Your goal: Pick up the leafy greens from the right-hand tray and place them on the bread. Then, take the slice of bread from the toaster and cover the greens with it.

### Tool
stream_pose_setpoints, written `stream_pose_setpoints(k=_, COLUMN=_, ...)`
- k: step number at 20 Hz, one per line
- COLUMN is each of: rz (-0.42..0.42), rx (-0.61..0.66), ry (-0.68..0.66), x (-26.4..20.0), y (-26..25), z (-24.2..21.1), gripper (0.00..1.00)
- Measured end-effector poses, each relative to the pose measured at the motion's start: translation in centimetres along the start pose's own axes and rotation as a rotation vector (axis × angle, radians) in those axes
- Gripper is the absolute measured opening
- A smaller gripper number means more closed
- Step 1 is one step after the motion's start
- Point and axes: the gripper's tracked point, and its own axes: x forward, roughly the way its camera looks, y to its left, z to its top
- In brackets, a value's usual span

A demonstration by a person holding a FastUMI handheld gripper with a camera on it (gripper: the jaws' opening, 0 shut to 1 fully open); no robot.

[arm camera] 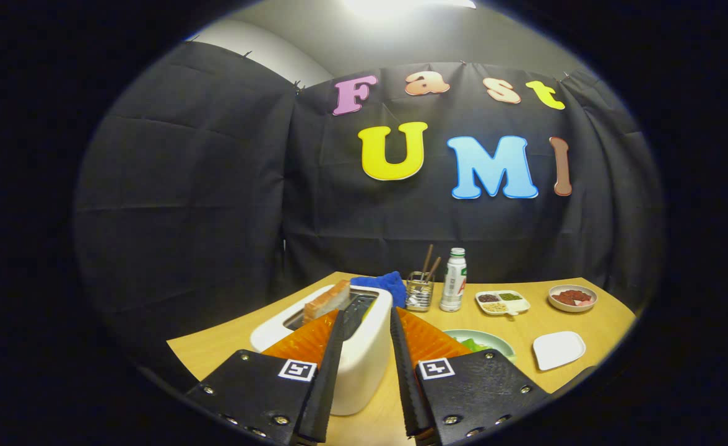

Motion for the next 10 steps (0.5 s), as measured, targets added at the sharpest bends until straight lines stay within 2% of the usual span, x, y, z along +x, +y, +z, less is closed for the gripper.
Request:
stream_pose_setpoints(k=3, rz=0.038, rx=0.000, ry=0.022, x=1.2, y=2.9, z=-0.6, gripper=0.46)
stream_pose_setpoints(k=10, rz=0.005, rx=0.016, ry=0.093, x=4.4, y=4.5, z=-2.2, gripper=0.46)
